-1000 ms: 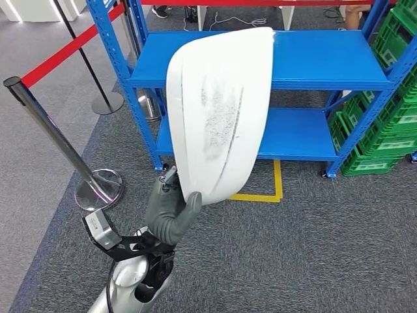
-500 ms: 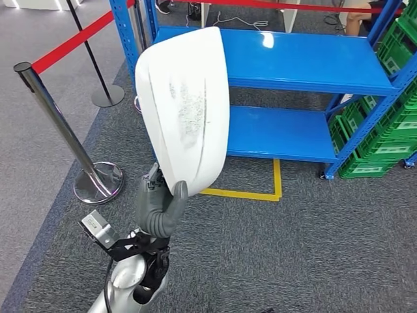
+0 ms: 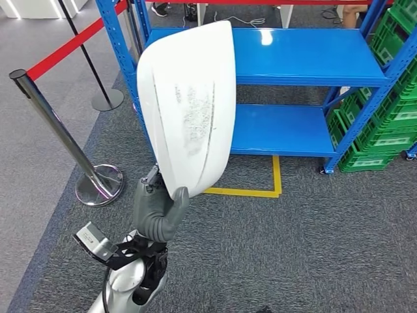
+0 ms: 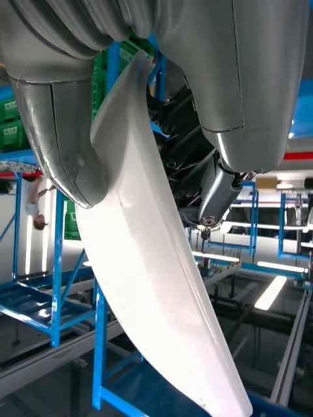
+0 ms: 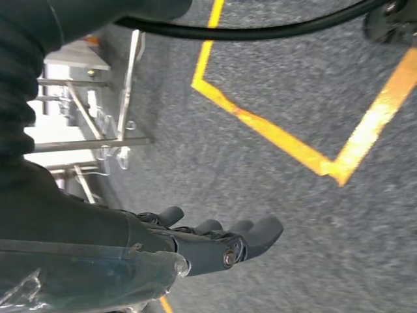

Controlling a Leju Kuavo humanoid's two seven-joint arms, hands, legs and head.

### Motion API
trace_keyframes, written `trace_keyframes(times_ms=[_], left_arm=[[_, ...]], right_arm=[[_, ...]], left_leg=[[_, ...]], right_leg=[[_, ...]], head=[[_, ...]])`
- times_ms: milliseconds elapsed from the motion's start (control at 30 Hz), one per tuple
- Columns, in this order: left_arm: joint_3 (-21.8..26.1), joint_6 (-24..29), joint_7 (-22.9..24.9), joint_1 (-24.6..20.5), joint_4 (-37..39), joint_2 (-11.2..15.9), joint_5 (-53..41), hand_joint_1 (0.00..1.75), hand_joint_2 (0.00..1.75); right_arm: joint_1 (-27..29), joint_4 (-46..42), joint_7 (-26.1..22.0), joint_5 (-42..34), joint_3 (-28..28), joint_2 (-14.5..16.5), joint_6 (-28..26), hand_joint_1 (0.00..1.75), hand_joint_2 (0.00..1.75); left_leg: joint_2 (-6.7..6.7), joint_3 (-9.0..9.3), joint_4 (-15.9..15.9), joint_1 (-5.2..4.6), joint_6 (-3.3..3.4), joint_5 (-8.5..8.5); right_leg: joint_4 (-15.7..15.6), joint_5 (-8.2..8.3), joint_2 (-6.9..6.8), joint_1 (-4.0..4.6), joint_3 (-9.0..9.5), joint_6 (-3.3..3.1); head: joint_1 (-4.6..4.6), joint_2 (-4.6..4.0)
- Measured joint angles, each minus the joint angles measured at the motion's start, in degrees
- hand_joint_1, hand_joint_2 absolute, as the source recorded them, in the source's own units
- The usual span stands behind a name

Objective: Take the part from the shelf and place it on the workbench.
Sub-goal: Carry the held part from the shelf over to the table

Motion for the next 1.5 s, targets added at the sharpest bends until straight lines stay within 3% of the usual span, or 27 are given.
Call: trace_keyframes(times_ms=[67,100,133,167,233,300,433,500,567,600,633,700,767,833,900,967,1067,1133,1167,1200,1267,1333,1400,1433,1500], left_arm=[[0.00,-0.36,-0.05,0.05,-0.07,0.24,-0.15,1.75,1.75],[0.00,-0.66,-0.05,0.09,-0.07,0.40,-0.10,1.75,1.75],[0.00,-1.02,-0.05,0.12,-0.07,0.55,-0.02,1.75,1.75],[0.01,-1.45,-0.06,0.12,-0.09,0.66,0.12,1.75,1.75],[0.01,-2.40,-0.10,0.09,-0.34,0.77,0.45,1.75,1.75],[0.01,-3.29,-0.19,0.16,-1.05,0.77,0.60,1.75,1.75],[0.04,-4.13,-0.27,0.50,-2.97,0.74,0.15,1.75,1.75],[0.03,-4.39,-0.27,0.52,-3.79,0.68,-0.15,1.75,1.75],[0.06,-4.92,-0.27,0.73,-4.53,0.68,-0.48,1.75,1.75],[0.07,-5.20,-0.27,0.86,-4.85,0.68,-0.62,1.75,1.75],[0.08,-5.47,-0.27,0.97,-5.15,0.68,-0.72,1.75,1.75],[0.05,-5.84,-0.27,1.06,-5.64,0.68,-0.75,1.75,1.75],[0.04,-6.07,-0.27,1.09,-6.05,0.68,-0.68,1.75,1.75],[0.05,-6.14,-0.27,1.16,-6.33,0.67,-0.57,1.75,1.75],[0.05,-6.13,-0.27,1.21,-6.49,0.63,-0.38,1.75,1.75],[0.05,-6.04,-0.27,1.25,-6.60,0.52,0.07,1.75,1.75],[0.11,-5.66,-0.27,1.60,-6.62,0.43,0.87,1.75,1.75],[0.17,-5.29,-0.27,1.90,-6.61,0.44,1.23,1.75,1.75],[0.21,-5.12,-0.27,1.97,-6.60,0.43,1.38,1.75,1.75],[0.26,-4.97,-0.27,2.00,-6.60,0.40,1.52,1.75,1.75],[0.36,-4.78,-0.27,2.00,-6.60,0.36,1.69,1.75,1.75],[0.40,-4.69,-0.27,2.05,-6.59,0.34,1.71,1.75,1.75],[0.41,-4.66,-0.27,2.10,-6.58,0.28,1.71,1.75,1.75],[0.42,-4.65,-0.27,2.08,-6.58,0.22,1.71,1.75,1.75],[0.46,-4.65,-0.27,2.04,-6.58,0.11,1.72,1.75,1.75]], right_arm=[[0.02,0.00,-0.51,-0.15,0.20,0.00,-0.08,0.00,1.75],[0.05,0.00,-0.80,-0.37,0.23,0.00,-0.05,0.00,1.75],[0.08,0.00,-1.04,-0.62,0.23,0.00,0.01,0.00,1.75],[0.09,0.00,-1.22,-0.89,0.23,0.00,0.08,0.00,1.75],[0.04,0.00,-1.25,-1.37,0.22,-0.01,0.16,0.00,1.75],[-0.11,0.00,-0.76,-1.71,0.21,-0.02,0.07,0.00,1.75],[0.05,0.00,0.24,-1.90,0.20,-0.02,-0.38,0.00,1.75],[0.07,0.00,0.33,-1.89,0.19,-0.02,-0.51,0.00,1.75],[0.04,0.00,0.42,-1.85,0.19,-0.02,-0.61,0.00,1.75],[0.07,0.00,0.52,-1.83,0.19,-0.02,-0.64,0.00,1.75],[0.11,0.00,0.63,-1.78,0.19,-0.02,-0.65,0.00,1.75],[0.13,0.00,0.84,-1.72,0.19,-0.03,-0.62,0.00,1.75],[-0.03,0.00,0.92,-1.70,0.19,-0.03,-0.55,0.00,1.75],[-0.24,0.00,0.92,-1.70,0.19,-0.03,-0.49,0.00,1.75],[-0.24,0.00,0.92,-1.71,0.19,-0.02,-0.44,0.00,1.75],[-0.16,0.00,1.02,-1.71,0.17,-0.02,-0.40,0.00,1.75],[-0.20,0.00,1.11,-1.71,0.15,-0.01,-0.31,0.00,1.75],[-0.10,0.00,1.14,-1.71,0.14,0.00,-0.28,0.00,1.75],[-0.04,0.00,1.15,-1.71,0.14,0.00,-0.28,0.00,1.75],[-0.02,0.00,1.17,-1.71,0.13,0.00,-0.27,0.00,1.75],[-0.12,0.00,1.18,-1.71,0.11,0.01,-0.26,0.00,1.75],[-0.19,0.00,1.18,-1.69,0.10,0.01,-0.26,0.00,1.75],[0.02,0.00,1.18,-1.68,0.09,0.00,-0.26,0.00,1.75],[0.16,0.00,1.18,-1.68,0.08,0.00,-0.27,0.00,1.75],[0.20,0.00,1.24,-1.68,0.07,0.00,-0.28,0.00,1.75]], left_leg=[[0.02,-3.53,7.62,0.39,-0.57,-3.47],[0.02,-4.56,9.85,0.56,-0.73,-3.97],[0.03,-4.59,10.03,0.70,-0.84,-3.38],[0.03,-3.47,8.02,0.83,-0.91,-1.85],[-0.23,0.67,0.54,1.13,-1.13,1.71],[-0.69,3.27,-4.63,1.32,-0.78,2.98],[-0.14,3.31,-5.74,1.12,1.16,3.14],[0.51,3.28,-5.91,1.12,1.93,3.36],[1.20,3.23,-5.91,0.84,2.32,3.37],[1.60,3.23,-5.90,0.70,2.42,3.35],[1.98,3.25,-5.89,0.57,2.49,3.33],[2.72,3.41,-5.85,0.46,2.50,3.23],[3.40,3.55,-5.71,0.16,2.21,3.05],[4.19,3.55,-5.59,-0.19,1.74,2.99],[4.87,3.54,-5.62,-0.18,1.21,2.92],[3.64,2.94,-4.00,-0.02,0.46,1.46],[1.05,-1.67,6.24,0.27,-0.27,-3.97],[0.77,-4.16,11.01,0.42,-0.31,-5.03],[0.67,-3.88,10.20,0.50,-0.25,-3.82],[0.30,-2.55,7.40,0.60,-0.19,-1.81],[-2.42,1.33,-0.63,1.10,-0.12,1.83],[-4.64,3.23,-4.89,1.39,0.12,2.75],[-3.97,3.22,-5.27,1.29,0.80,2.78],[-3.32,3.23,-5.39,1.31,1.19,2.94],[-1.80,3.25,-5.62,1.37,1.96,3.18]], right_leg=[[0.01,0.16,-0.06,-0.05,-0.33,-0.09],[0.01,0.25,-0.09,-0.08,-0.49,-0.04],[0.02,0.35,-0.10,-0.13,-0.61,0.07],[0.02,0.43,-0.08,-0.21,-0.67,0.20],[0.11,0.58,0.18,-0.26,-0.80,0.69],[0.26,0.83,0.66,-0.12,-1.24,1.43],[0.54,0.73,0.88,-0.34,-2.02,2.74],[5.20,-2.20,0.39,-0.30,-4.11,2.96],[13.16,-5.95,0.13,-0.20,-7.49,2.99],[15.83,-6.77,0.09,-0.16,-8.56,2.94],[16.50,-6.55,0.03,-0.10,-8.70,2.84],[11.15,-3.44,-0.60,0.09,-5.72,2.51],[3.59,-0.90,-3.00,0.57,-1.75,1.98],[0.67,-0.35,-4.02,0.95,-0.49,1.31],[0.61,0.01,-2.60,0.86,-0.82,0.64],[0.46,0.33,-1.46,0.53,-0.98,0.09],[0.40,0.66,0.35,0.19,-1.32,-0.32],[0.40,0.83,1.71,0.12,-1.54,-0.28],[0.41,0.93,2.45,0.08,-1.58,-0.17],[0.41,1.02,3.22,0.01,-1.59,-0.02],[0.55,1.21,4.70,-0.04,-1.79,0.48],[0.55,1.51,5.88,-0.08,-2.33,1.20],[0.14,1.95,6.97,-0.29,-2.86,2.01],[0.23,1.88,6.68,-0.29,-3.13,2.32],[3.33,-0.20,4.04,-0.05,-4.77,2.73]], head=[[-0.22,0.00],[-0.23,0.00],[-0.22,0.00],[-0.22,0.00],[-0.29,0.00],[-0.37,0.00],[-0.28,0.00],[0.15,0.00],[0.43,0.00],[0.43,0.00],[0.44,0.00],[0.44,0.00],[0.47,0.00],[0.49,0.00],[0.49,0.00],[0.47,0.00],[0.37,0.00],[0.37,0.00],[0.37,0.00],[0.38,0.00],[0.34,0.00],[0.30,0.00],[0.30,0.00],[0.34,0.00],[0.79,0.00]])
